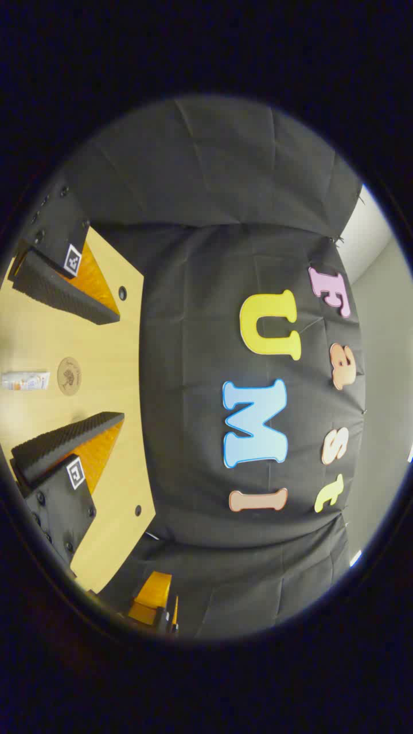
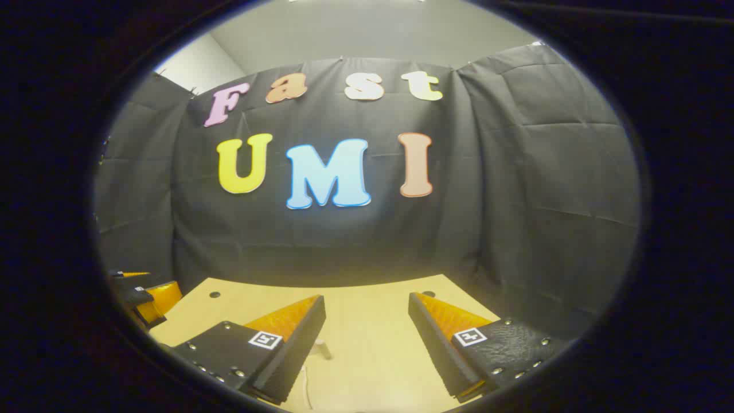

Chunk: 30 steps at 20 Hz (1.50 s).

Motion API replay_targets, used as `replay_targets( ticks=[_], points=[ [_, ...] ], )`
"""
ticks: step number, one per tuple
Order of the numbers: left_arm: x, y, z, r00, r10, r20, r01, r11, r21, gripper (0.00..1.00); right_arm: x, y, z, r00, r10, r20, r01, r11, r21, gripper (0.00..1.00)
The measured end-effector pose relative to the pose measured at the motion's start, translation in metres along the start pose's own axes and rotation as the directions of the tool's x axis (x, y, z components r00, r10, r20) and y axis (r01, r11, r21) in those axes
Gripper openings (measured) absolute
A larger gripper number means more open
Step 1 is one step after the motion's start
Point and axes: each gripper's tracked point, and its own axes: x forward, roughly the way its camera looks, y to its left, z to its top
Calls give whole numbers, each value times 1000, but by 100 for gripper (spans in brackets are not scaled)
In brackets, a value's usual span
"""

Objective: Put the toothbrush and toothpaste on the desktop into the cup, then pick up the cup and place it on the coaster on the desktop.

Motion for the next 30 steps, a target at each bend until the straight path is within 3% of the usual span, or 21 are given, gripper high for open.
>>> replay_targets(
  ticks=[11,17,19,21,24,25,27,30],
  points=[
    [13,-14,-8,998,-51,-39,50,998,-31,98,5,48,-35,981,131,-144,-134,991,-13,93],
    [15,-19,-41,987,-68,-147,62,997,-45,97,7,59,-75,940,155,-304,-165,986,-8,93],
    [16,-21,-64,972,-79,-219,67,996,-62,98,8,63,-99,905,159,-395,-177,984,-8,94],
    [18,-20,-84,956,-86,-280,67,995,-79,98,6,71,-122,853,179,-490,-197,980,15,92],
    [18,-24,-129,904,-111,-412,81,993,-89,98,6,79,-149,786,182,-591,-188,981,52,93],
    [18,-34,-149,871,-159,-466,119,986,-113,98,7,84,-159,757,182,-627,-188,981,58,93],
    [11,-40,-194,763,-170,-624,122,985,-119,98,7,94,-186,685,186,-705,-196,978,68,91],
    [18,-39,-239,670,-173,-722,98,985,-145,100,9,103,-225,582,179,-793,-226,973,54,89]
  ],
)
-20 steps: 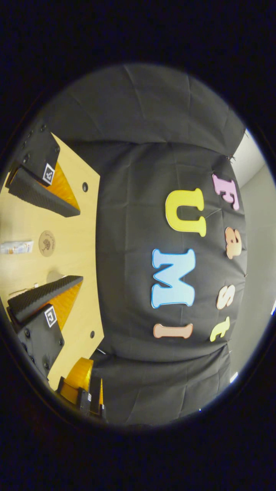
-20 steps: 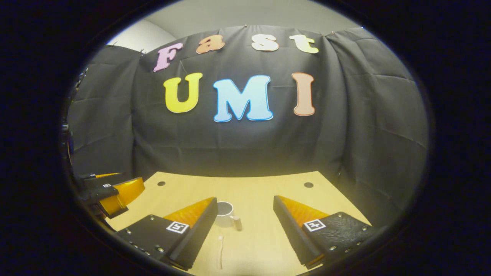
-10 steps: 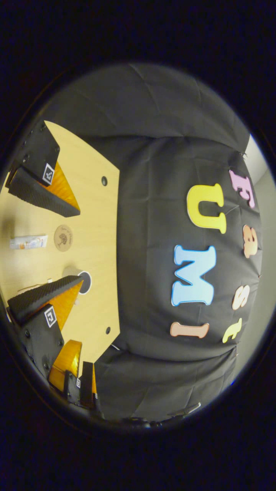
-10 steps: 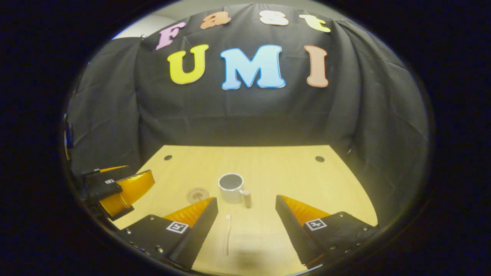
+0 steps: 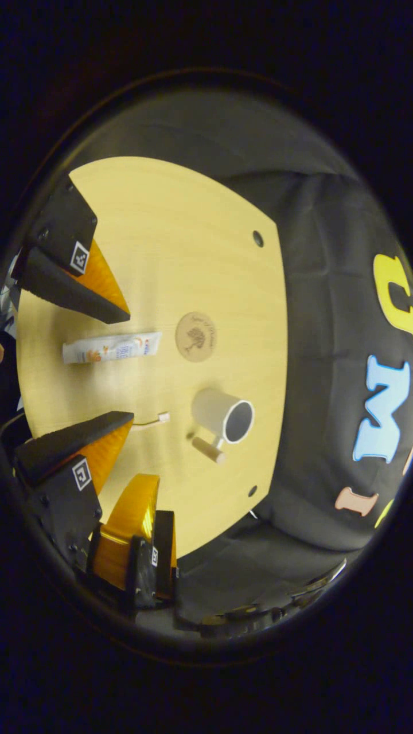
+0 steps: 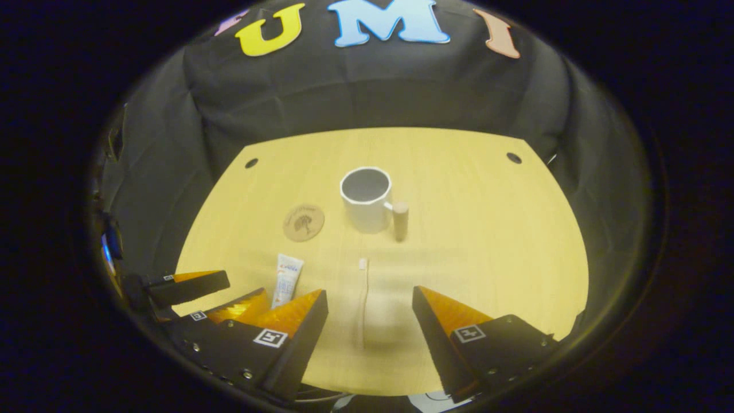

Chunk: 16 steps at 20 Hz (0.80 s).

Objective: Put the toothbrush and toothpaste on the desktop into the cup, then pick up the cup and place it on the coaster on the desktop.

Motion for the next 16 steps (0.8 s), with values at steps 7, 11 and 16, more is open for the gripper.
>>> replay_targets(
  ticks=[7,11,16],
  points=[
    [40,22,-34,990,29,-140,-36,998,-49,100,50,6,-34,985,-16,-173,12,1000,-19,83],
    [60,26,-47,979,25,-204,-43,995,-88,100,77,6,-46,967,-17,-255,17,1000,-3,81],
    [77,36,-61,959,72,-273,-99,991,-87,100,99,1,-56,948,-27,-317,37,999,24,63]
  ],
)
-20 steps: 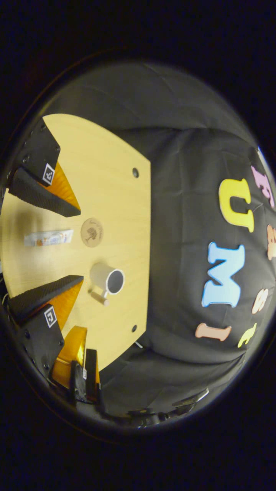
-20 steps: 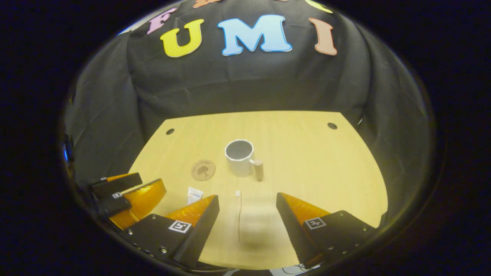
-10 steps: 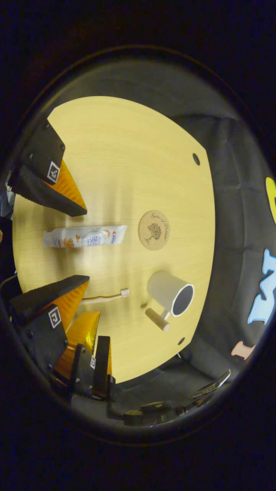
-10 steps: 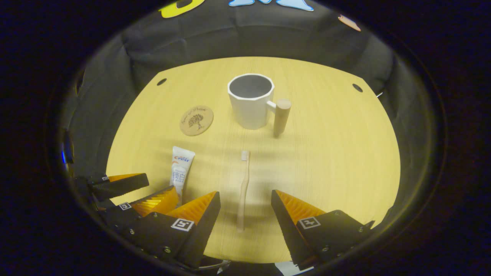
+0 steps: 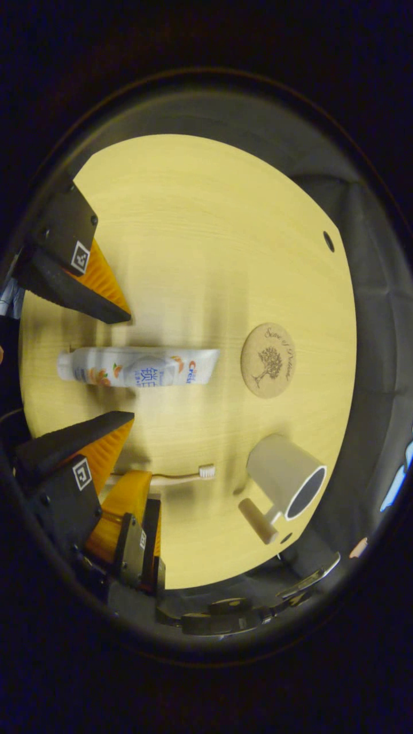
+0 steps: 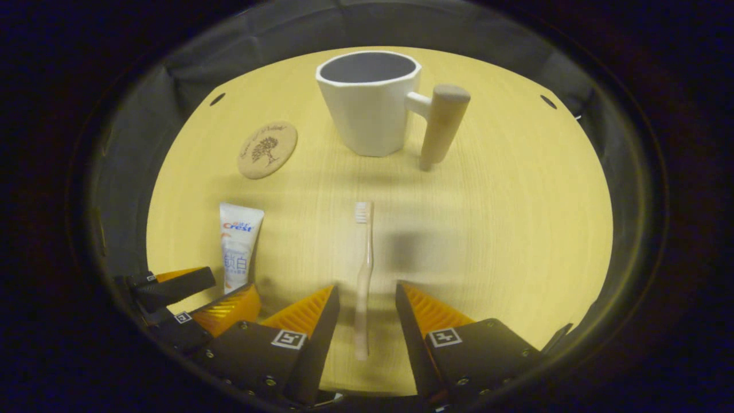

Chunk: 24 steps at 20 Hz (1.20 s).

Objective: Put the toothbrush and toothpaste on the desktop into the cup, then pick up the cup and place it on the coaster on the desktop.

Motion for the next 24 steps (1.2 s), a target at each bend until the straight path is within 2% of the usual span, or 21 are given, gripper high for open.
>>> replay_targets(
  ticks=[3,6,7,8,9,11,12,13,14,15,16,17,18,19,24],
  points=[
    [8,2,-7,1000,5,-30,-6,1000,-29,100,4,-3,5,1000,-19,-4,19,1000,-9,60],
    [12,10,-9,997,65,-40,-65,998,-10,97,5,-3,5,999,-39,-19,39,999,-21,60],
    [14,14,-9,994,97,-44,-97,995,1,92,4,-4,6,999,-48,-24,47,998,-33,60],
    [15,13,-6,995,97,-34,-97,995,3,86,3,-6,5,998,-60,-12,59,998,-33,60],
    [17,14,-6,994,101,-33,-101,995,7,78,8,-6,6,998,-61,-25,61,998,-30,46],
    [16,16,-6,994,106,-39,-106,994,10,54,2,-8,3,996,-82,-36,81,996,-47,46],
    [14,15,-3,993,111,-39,-111,994,17,52,8,-9,3,996,-82,-28,81,996,-33,45],
    [13,14,-3,992,113,-48,-112,993,19,47,5,-9,0,996,-82,-47,80,996,-31,16],
    [12,13,-1,992,113,-52,-112,994,18,48,1,-10,-1,995,-79,-53,77,996,-36,16],
    [9,12,1,992,117,-55,-117,993,14,41,2,-11,1,996,-77,-54,75,996,-39,17],
    [5,12,5,991,125,-48,-124,992,11,39,0,-10,1,996,-79,-35,78,997,-16,17],
    [2,11,6,990,131,-57,-131,991,2,27,8,-9,2,996,-72,-51,72,997,-11,4],
    [0,10,12,990,133,-46,-134,991,0,27,3,-10,1,997,-65,-50,64,998,-13,4],
    [-2,8,15,989,136,-52,-136,991,-2,19,2,-10,1,997,-59,-49,58,998,-14,4],
    [-18,1,44,990,129,-57,-129,992,10,20,-2,-6,0,999,-17,-35,17,1000,7,4]
  ],
)
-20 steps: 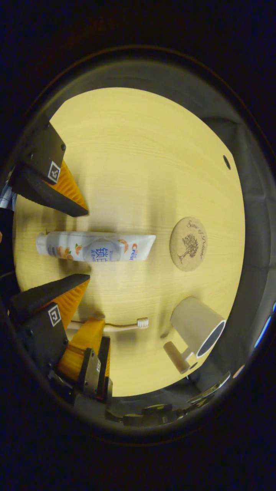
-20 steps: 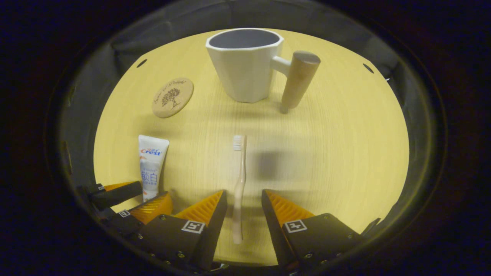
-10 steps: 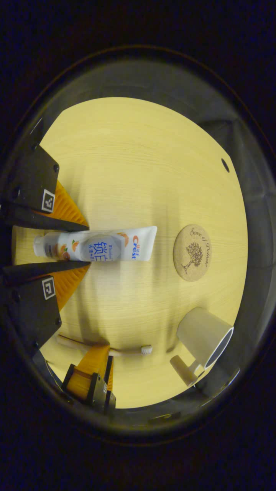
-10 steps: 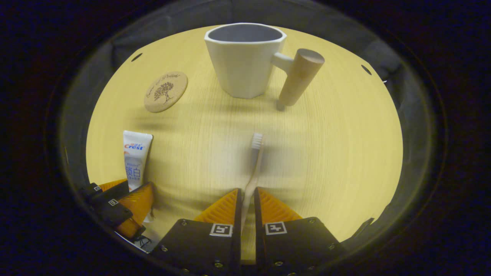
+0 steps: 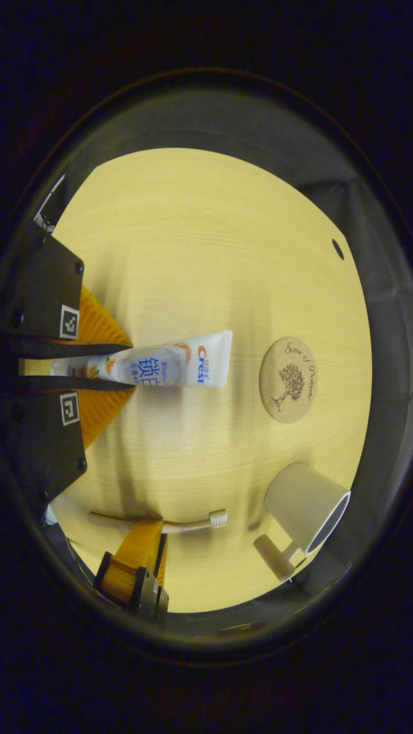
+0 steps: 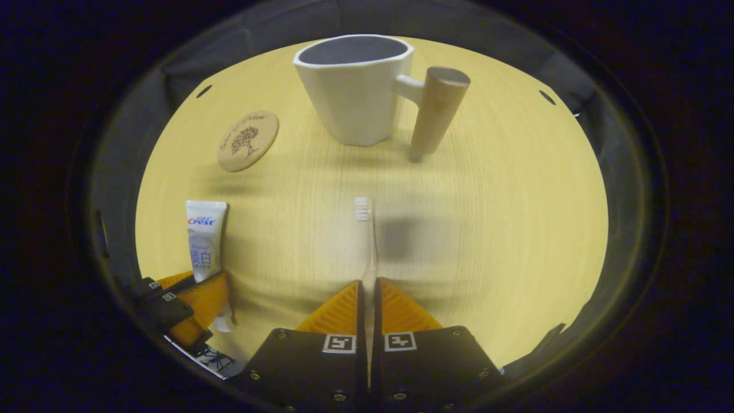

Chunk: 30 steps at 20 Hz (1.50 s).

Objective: Put the toothbrush and toothpaste on the desktop into the cup, then pick up the cup and place it on the coaster on the desktop.

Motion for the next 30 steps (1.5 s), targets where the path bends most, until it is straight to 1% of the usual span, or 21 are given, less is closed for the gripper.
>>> replay_targets(
  ticks=[2,3,4,5,8,12,16,21,23,25,28,30],
  points=[
    [-10,-3,15,1000,-2,0,2,1000,-1,20,-14,2,3,999,31,27,-31,999,7,2],
    [16,4,-24,1000,-2,3,2,1000,-2,20,-23,4,4,998,44,41,-44,999,9,2],
    [1,-2,5,1000,-2,4,2,1000,-1,20,-32,5,6,996,61,58,-62,998,13,3],
    [-5,-2,9,1000,-3,4,3,1000,-1,20,-42,7,8,994,78,74,-80,997,18,2],
    [-5,-3,9,1000,-5,5,5,1000,-1,20,-74,12,20,983,121,141,-125,992,24,2],
    [-5,-3,10,1000,-5,7,5,1000,-2,19,-114,16,54,958,154,242,-166,986,28,3],
    [-5,-3,10,1000,-7,6,7,1000,3,19,-149,19,99,922,187,340,-214,976,41,2],
    [-5,-3,11,1000,-1,9,1,1000,2,19,-172,14,166,864,191,466,-252,965,72,2],
    [-6,-3,11,1000,-3,7,3,1000,-12,19,-178,7,190,846,182,501,-260,961,90,2],
    [-11,-6,11,1000,-24,19,25,999,-28,19,-177,0,215,824,175,538,-274,956,109,2],
    [-28,-1,26,996,-24,87,26,999,-21,19,-173,-7,242,792,133,596,-261,956,134,2],
    [-45,-1,39,991,-29,131,32,999,-25,19,-167,-12,253,772,109,627,-249,958,141,2]
  ],
)
